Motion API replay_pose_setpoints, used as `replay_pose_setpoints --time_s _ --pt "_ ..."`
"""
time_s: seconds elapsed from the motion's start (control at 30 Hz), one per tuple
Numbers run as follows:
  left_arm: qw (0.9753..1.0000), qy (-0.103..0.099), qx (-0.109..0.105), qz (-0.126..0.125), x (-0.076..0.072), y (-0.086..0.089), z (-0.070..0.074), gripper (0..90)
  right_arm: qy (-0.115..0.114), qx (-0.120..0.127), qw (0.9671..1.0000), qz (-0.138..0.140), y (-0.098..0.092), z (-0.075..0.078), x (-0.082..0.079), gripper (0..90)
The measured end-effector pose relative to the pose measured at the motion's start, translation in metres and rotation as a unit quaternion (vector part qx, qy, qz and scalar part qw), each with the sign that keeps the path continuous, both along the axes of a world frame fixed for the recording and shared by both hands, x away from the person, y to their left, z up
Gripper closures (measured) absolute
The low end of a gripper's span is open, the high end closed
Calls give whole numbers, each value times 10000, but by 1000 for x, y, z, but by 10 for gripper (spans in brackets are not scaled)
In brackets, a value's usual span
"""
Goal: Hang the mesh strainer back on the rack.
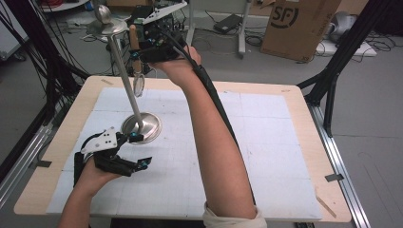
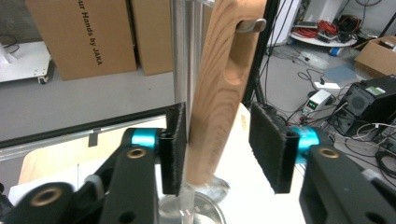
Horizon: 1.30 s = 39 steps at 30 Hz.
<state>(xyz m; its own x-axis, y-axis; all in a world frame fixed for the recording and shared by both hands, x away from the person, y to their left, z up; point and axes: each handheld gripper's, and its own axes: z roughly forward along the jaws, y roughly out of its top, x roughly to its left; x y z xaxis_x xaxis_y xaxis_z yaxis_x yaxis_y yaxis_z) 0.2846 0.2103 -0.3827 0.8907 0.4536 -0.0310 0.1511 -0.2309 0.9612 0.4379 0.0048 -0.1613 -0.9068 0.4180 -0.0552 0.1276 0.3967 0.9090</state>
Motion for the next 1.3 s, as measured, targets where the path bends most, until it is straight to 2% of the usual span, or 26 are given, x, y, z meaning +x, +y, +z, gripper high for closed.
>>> replay_pose_setpoints --time_s 0.23,0.4,0.87,1.3 --pt "10000 1 -9 37 0 1 0 175 -48 82 10000 30 -14 0 -6 493" --pt "10000 23 -7 44 0 2 -1 175 -66 -2 10000 14 -28 -3 -10 475" --pt "9999 61 -3 80 0 2 -2 175 -161 194 9997 -44 -73 -7 -29 434" --pt "9999 35 59 75 0 1 -3 175 -217 359 9991 -72 -106 -22 -41 408"
